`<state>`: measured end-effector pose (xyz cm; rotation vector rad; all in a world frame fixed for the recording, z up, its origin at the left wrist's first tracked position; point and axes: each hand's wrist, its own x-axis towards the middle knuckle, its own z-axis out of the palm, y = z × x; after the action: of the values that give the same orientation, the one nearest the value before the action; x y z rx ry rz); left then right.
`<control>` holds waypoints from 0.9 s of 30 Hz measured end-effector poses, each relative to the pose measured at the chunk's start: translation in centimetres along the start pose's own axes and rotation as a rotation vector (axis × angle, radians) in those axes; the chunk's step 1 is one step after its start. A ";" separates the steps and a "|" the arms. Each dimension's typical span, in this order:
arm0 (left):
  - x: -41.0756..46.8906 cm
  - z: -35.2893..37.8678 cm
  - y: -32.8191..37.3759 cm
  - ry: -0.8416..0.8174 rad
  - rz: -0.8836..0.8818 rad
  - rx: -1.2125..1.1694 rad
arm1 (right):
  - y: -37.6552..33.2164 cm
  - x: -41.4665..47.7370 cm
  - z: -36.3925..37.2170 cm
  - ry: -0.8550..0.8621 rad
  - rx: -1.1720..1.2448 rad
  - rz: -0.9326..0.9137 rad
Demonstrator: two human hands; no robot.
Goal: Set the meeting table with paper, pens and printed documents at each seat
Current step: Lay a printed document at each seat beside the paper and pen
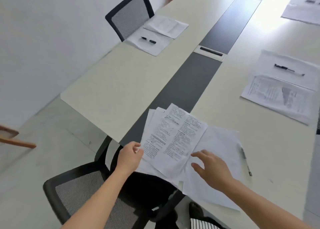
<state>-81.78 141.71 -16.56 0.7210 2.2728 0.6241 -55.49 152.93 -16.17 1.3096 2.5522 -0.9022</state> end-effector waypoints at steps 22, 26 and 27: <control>8.6 0.8 5.7 -0.304 0.014 -0.378 | -2.8 8.4 5.5 -0.149 0.020 0.039; 6.4 -4.5 8.1 -0.372 0.182 -0.520 | -2.9 9.4 0.3 0.314 0.779 0.348; 6.2 -5.9 8.5 -0.369 0.212 -0.530 | -3.1 9.7 -1.4 0.280 0.979 0.367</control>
<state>-87.09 150.51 -10.35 0.7377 1.6061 1.0460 -63.64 159.13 -17.25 2.1494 1.8872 -2.1122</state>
